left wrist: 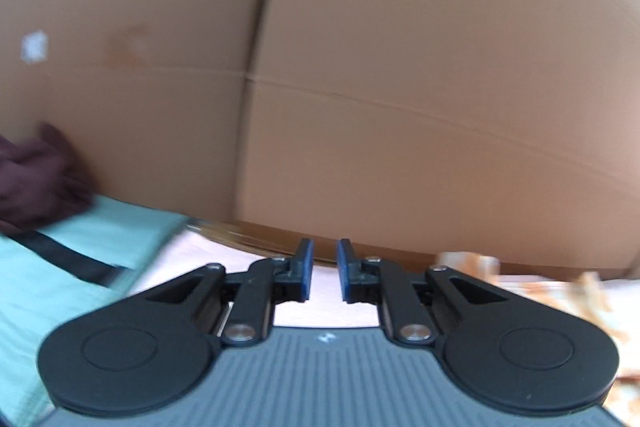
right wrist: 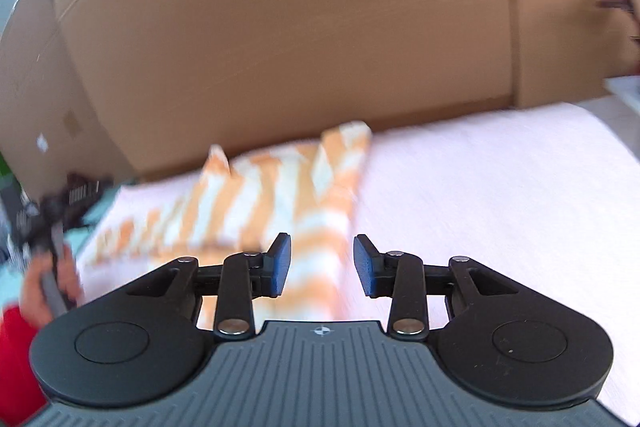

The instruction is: Fold clothes

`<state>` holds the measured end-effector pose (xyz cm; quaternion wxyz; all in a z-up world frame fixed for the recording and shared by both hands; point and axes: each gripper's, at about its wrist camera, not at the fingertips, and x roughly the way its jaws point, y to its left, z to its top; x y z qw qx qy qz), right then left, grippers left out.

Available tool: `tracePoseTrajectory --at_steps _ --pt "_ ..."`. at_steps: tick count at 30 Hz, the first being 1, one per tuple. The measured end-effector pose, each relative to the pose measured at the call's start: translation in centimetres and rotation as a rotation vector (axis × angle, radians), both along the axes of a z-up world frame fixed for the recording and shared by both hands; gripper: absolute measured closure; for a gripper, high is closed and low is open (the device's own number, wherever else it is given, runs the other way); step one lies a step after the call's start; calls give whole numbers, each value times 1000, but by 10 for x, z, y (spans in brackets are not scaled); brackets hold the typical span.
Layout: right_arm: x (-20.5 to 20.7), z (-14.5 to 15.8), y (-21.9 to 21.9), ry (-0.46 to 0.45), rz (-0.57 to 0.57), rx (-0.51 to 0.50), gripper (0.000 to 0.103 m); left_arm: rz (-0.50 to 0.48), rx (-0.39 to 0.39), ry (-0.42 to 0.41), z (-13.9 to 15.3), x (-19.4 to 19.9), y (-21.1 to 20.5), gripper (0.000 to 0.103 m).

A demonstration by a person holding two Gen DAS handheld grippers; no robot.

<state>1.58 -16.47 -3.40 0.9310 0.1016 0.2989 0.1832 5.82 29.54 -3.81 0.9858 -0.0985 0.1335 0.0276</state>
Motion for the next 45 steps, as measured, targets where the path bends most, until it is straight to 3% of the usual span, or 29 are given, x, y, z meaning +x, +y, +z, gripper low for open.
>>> tracePoseTrajectory --at_steps 4,8,11,13,18,21,23,25,28,34,35,37,39,45 --pt "-82 -16 -9 -34 -11 -90 65 -140 18 37 -6 -2 -17 79" --pt "-117 -29 -5 -66 78 -183 65 -234 12 128 -2 -21 -44 79" --pt "-119 -37 -1 -101 105 -228 65 -289 -29 177 1 -53 -61 76" --pt "-118 -42 -3 -105 104 -216 65 -330 -108 213 -3 -67 -65 76" --pt "-120 -50 -13 -99 84 -136 65 -286 -396 314 -29 -68 -63 81" --pt "-122 -51 -17 -107 78 -108 64 -251 -656 345 -48 -60 -49 81" --pt "-126 -53 -19 -115 77 -97 64 -216 -748 342 -55 -55 -47 81" --pt "-129 -54 -22 -123 76 -87 63 -151 -723 340 -57 -48 -52 81" --pt "-132 -54 -25 -126 64 -88 63 -88 -766 320 -59 -43 -52 81" --pt "-133 -54 -33 -116 49 -56 59 -65 -809 330 -60 -28 -51 81" --pt "-133 -53 -32 -116 55 -63 59 -63 -812 331 -61 -27 -50 84" --pt "-133 -52 -30 -117 66 -79 59 -57 -817 334 -62 -26 -48 99" --pt "-135 -51 -28 -119 83 -104 59 -52 -828 330 -63 -24 -46 102" --pt "-144 -47 -29 -100 124 -99 60 -74 -741 287 -46 -18 -45 103"
